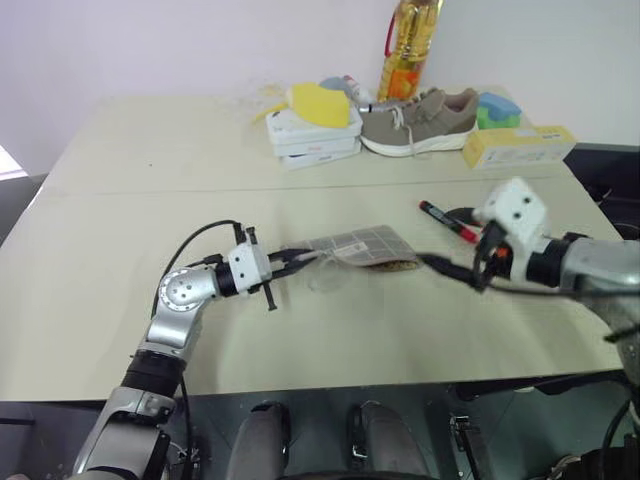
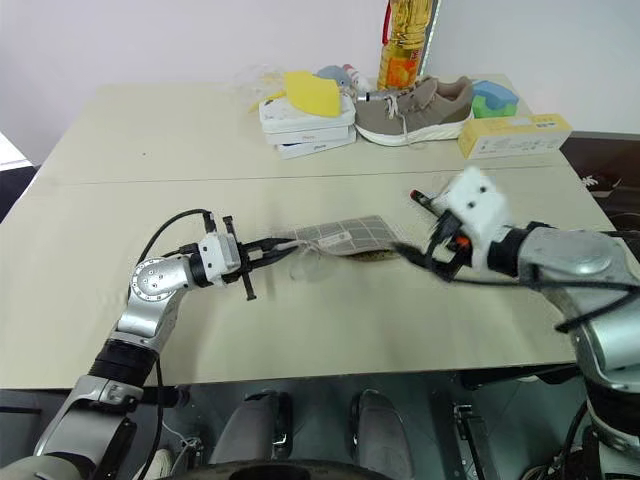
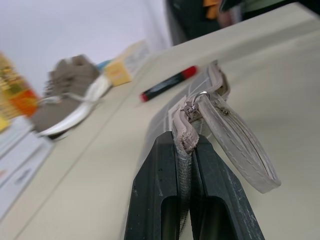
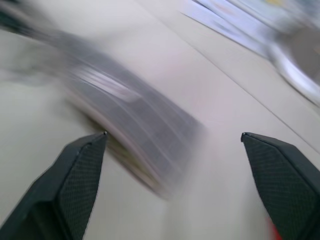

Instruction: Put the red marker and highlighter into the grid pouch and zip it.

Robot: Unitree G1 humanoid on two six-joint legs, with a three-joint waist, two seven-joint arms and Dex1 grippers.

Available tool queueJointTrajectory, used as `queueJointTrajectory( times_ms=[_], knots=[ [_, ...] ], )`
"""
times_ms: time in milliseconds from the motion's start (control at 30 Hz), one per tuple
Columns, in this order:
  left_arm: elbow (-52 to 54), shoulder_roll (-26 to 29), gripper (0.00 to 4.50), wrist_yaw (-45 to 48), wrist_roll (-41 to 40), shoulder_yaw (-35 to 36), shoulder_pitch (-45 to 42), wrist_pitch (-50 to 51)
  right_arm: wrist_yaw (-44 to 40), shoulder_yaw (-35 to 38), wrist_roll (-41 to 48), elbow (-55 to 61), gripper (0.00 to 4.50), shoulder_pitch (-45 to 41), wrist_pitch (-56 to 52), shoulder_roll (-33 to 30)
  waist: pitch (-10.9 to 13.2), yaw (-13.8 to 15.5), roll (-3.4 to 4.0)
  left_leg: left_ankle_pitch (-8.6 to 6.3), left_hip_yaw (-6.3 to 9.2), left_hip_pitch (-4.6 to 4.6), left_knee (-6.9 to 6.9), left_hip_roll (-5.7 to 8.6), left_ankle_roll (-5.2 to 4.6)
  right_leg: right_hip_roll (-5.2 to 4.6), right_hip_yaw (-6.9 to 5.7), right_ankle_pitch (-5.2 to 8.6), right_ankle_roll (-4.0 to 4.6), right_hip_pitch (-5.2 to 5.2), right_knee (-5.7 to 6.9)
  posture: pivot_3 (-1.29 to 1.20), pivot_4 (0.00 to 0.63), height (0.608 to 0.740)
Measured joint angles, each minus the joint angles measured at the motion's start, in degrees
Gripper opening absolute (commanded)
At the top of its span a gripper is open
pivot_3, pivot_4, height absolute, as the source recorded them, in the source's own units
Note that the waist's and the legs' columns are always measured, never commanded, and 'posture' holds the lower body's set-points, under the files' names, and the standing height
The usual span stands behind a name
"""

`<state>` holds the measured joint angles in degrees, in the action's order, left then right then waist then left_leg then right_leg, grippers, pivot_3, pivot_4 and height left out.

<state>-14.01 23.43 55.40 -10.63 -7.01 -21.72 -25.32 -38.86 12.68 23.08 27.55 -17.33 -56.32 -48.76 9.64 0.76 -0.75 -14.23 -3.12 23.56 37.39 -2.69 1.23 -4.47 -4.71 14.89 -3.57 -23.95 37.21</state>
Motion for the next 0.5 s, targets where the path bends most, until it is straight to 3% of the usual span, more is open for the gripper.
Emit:
queueJointTrajectory(
  times_ms=[167,500],
  knots=[
    [-0.76,-1.59,0.00,-3.42,0.46,-0.08,0.80,0.06,5.70,-3.23,-4.69,-17.69,4.44,-3.89,3.19,4.78,0.00,-0.11,0.02,0.00,-0.03,-0.03,-0.04,0.00,0.00,0.03,0.01,0.00,0.00,-0.03,0.04,0.00,0.150,0.740],
    [-1.06,-1.67,0.00,-5.77,-0.38,1.33,-0.06,2.20,5.88,-7.56,-11.21,-50.80,4.44,-16.58,20.07,9.76,0.00,-0.13,0.03,0.00,-0.07,-0.04,-0.07,0.00,0.00,0.03,0.00,-0.01,-0.01,-0.03,0.05,0.00,0.150,0.740]
  ],
)
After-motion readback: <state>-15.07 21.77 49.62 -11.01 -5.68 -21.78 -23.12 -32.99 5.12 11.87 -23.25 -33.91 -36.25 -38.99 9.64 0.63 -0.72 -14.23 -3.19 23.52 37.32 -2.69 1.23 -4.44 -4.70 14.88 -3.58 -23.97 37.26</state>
